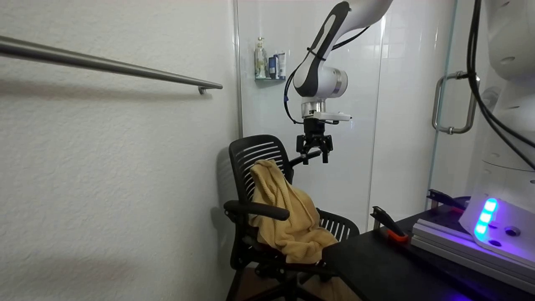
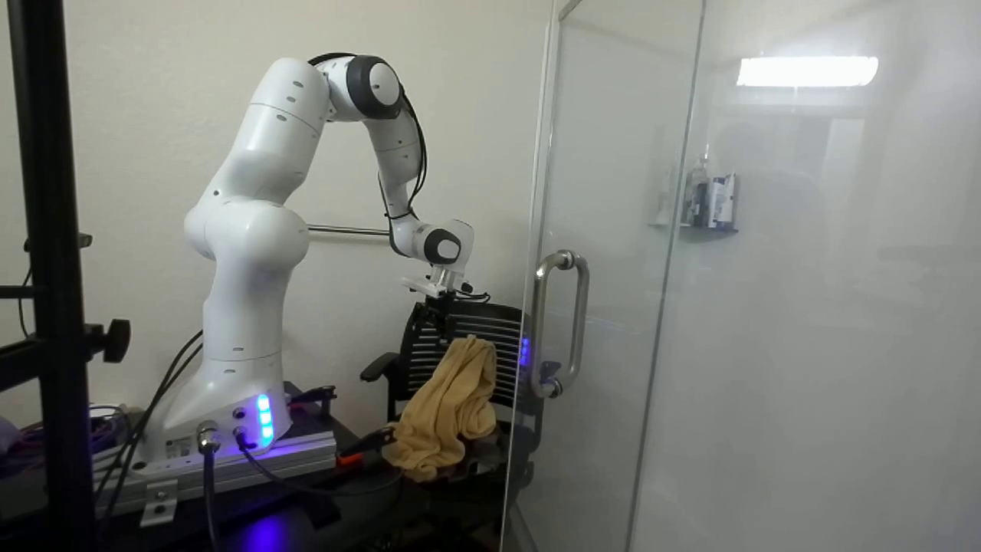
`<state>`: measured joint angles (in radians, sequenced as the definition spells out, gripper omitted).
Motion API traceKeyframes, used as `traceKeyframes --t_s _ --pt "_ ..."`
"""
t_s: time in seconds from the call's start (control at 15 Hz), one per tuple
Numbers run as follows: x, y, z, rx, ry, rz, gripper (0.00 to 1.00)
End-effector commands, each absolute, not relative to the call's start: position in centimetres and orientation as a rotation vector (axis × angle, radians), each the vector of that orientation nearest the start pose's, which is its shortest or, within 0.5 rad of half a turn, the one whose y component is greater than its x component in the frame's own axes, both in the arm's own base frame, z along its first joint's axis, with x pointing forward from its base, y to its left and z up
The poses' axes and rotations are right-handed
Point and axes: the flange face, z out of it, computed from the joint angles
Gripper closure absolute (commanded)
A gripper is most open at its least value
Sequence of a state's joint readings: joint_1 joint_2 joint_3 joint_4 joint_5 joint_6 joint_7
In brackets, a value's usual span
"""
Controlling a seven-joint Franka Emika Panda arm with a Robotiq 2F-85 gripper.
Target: Remove the towels from the black chair and put them on the floor
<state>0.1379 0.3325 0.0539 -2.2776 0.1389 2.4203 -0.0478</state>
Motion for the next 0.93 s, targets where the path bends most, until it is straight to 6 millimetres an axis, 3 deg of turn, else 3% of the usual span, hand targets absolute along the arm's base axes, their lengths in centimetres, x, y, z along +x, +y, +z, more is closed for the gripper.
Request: traceKeyframes --t_s 0.0,0.13,0.27,0.4,0.53,0.87 --pt "50.4 10.1 19.2 -3.041 -0.185 0.288 0.00" --pt "50.4 10.2 19.2 -3.040 -0.189 0.293 0.00" --pt "50.5 9.4 20.5 -3.123 -0.126 0.195 0.00" --pt "52.7 8.4 19.3 -3.143 -0.087 0.083 0.00" --pt "54.0 9.3 18.1 -3.122 -0.091 -0.026 0.00" --pt "57.2 10.8 14.1 -2.982 -0.051 -0.017 0.00"
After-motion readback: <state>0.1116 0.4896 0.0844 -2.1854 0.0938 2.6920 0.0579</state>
